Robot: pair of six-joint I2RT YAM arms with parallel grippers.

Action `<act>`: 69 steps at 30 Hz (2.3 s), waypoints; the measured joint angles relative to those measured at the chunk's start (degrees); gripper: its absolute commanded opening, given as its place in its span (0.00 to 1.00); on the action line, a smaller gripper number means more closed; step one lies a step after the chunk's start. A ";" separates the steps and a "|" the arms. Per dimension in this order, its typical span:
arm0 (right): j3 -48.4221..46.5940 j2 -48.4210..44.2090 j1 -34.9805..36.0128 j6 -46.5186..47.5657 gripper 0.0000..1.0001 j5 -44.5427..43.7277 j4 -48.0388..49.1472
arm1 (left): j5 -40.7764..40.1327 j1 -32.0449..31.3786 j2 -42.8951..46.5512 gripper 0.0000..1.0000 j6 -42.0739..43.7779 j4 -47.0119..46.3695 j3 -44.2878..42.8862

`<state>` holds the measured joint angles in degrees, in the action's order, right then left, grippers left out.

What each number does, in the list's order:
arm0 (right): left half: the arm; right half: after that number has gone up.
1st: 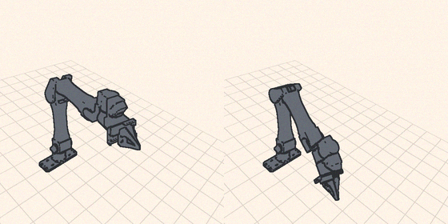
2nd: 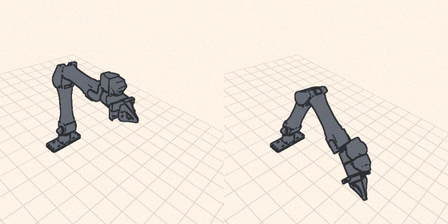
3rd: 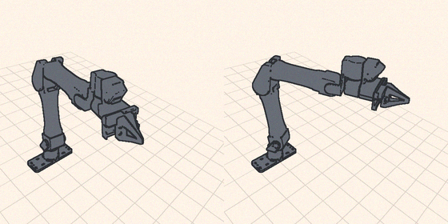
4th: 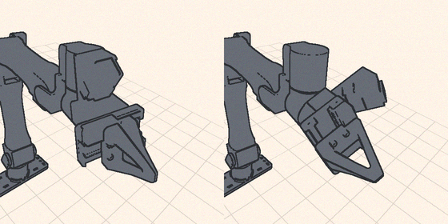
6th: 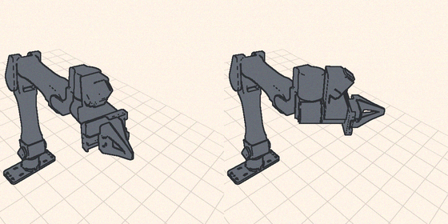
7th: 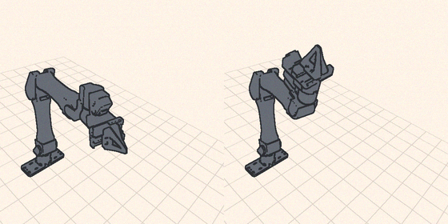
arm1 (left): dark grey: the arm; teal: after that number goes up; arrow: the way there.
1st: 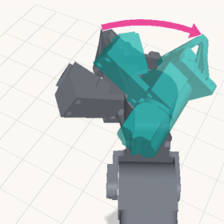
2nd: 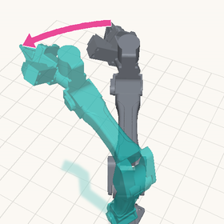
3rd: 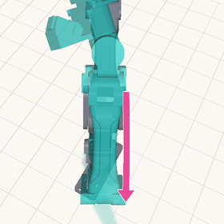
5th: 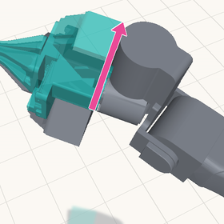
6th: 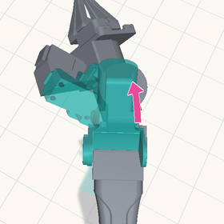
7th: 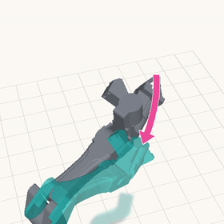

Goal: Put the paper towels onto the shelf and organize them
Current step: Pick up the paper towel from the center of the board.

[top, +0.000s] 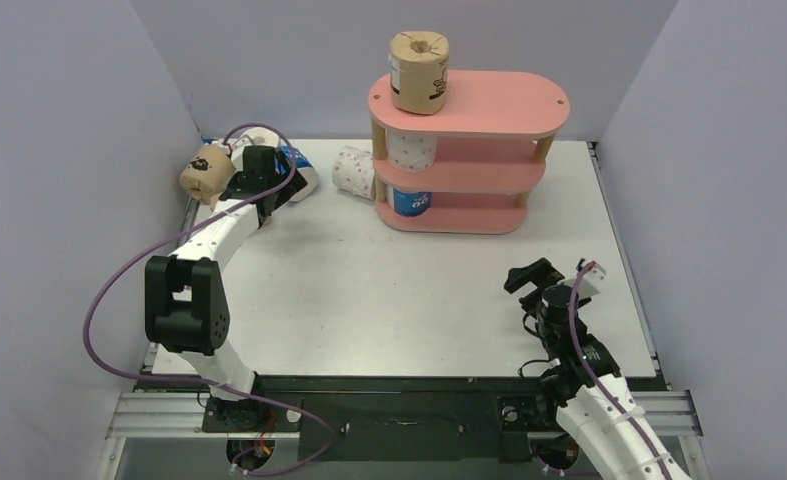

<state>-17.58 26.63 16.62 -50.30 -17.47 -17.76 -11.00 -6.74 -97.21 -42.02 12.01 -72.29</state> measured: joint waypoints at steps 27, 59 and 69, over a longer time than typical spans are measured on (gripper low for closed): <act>4.00 4.98 8.61 5.51 0.92 8.00 3.39 | -29.62 -15.54 -11.54 0.96 56.70 1.38 -10.82; 5.14 2.89 8.61 6.23 0.91 10.51 4.52 | -30.58 -10.23 -27.67 0.98 69.79 -16.68 -15.67; 5.14 2.99 8.61 6.25 0.91 10.49 4.57 | -30.53 -9.68 -28.24 0.85 72.52 -24.57 -15.52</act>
<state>-12.45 29.63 25.23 -44.05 -6.98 -13.19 -41.54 -16.43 -125.45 30.50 -12.56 -87.81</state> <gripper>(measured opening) 0.913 0.911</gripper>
